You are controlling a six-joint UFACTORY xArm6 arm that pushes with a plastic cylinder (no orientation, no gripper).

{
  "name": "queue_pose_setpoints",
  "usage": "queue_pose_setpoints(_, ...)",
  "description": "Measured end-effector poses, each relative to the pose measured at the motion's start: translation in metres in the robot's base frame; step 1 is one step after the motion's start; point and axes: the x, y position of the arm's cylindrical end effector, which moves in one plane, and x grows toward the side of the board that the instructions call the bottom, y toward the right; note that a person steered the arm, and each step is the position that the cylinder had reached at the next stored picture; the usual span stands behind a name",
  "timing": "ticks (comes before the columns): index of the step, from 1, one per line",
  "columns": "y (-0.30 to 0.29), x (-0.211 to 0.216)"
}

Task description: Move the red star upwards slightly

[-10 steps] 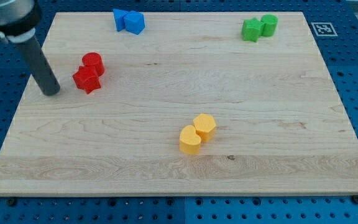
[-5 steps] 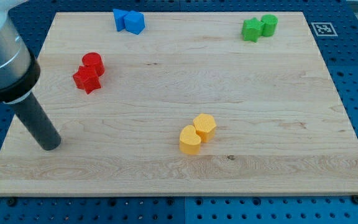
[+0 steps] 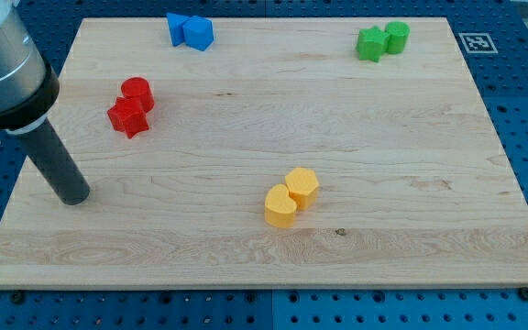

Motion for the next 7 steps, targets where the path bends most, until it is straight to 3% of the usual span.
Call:
queue_pose_setpoints(1, 0.001, -0.002)
queue_pose_setpoints(3, 0.004, -0.057)
queue_pose_setpoints(7, 0.075, -0.122)
